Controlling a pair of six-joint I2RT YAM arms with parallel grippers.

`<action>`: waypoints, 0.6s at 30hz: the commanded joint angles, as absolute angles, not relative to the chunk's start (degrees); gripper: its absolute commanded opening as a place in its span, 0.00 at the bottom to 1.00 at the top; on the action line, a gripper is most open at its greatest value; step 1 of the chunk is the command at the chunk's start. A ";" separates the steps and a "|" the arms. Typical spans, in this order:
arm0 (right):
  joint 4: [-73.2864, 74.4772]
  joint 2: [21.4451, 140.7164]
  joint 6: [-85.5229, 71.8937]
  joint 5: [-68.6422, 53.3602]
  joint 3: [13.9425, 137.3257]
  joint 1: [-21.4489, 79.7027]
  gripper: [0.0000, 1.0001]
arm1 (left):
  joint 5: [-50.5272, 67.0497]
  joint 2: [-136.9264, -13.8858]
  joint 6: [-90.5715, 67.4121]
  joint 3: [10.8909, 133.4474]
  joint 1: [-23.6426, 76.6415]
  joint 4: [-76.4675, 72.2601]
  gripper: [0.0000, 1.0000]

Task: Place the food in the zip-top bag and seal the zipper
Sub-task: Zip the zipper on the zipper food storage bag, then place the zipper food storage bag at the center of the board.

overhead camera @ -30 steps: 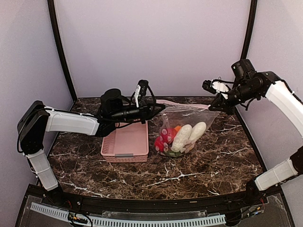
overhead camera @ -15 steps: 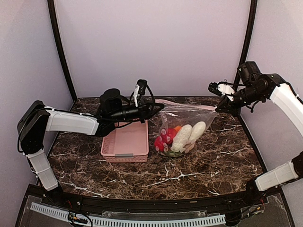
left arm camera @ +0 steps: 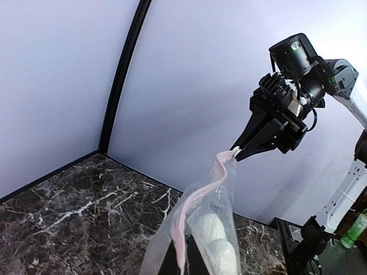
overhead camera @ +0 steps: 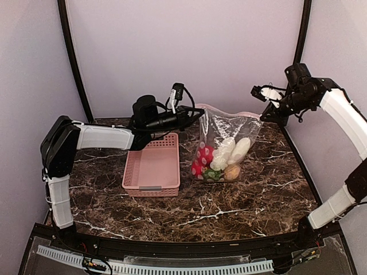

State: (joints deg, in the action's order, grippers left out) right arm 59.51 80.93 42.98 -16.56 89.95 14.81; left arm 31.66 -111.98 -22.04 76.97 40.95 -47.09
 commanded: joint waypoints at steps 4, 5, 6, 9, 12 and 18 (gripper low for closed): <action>54.11 87.65 42.75 -15.22 104.92 12.80 0.00 | 33.84 -117.25 -20.11 91.02 38.28 -44.26 0.01; 54.14 87.58 42.98 -14.91 105.35 12.71 0.00 | 34.54 -117.16 -18.67 91.27 38.18 -43.12 0.01; 54.14 87.09 43.24 -15.10 104.89 12.66 0.00 | 35.07 -117.03 -18.13 91.25 38.16 -42.09 0.01; 53.97 83.71 43.55 -19.38 99.32 12.70 0.00 | 38.48 -116.95 -19.16 88.79 38.15 -42.15 0.01; 53.26 79.32 43.95 -25.03 90.65 12.95 0.00 | 40.51 -116.73 -22.49 84.28 38.19 -46.27 0.04; 56.01 72.86 43.40 -30.92 80.19 14.49 0.17 | 43.48 -112.95 -25.36 75.17 39.03 -46.09 0.39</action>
State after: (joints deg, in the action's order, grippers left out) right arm 54.81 76.36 43.59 -24.80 83.66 13.43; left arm 39.57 -118.02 -23.27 80.01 38.06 -46.06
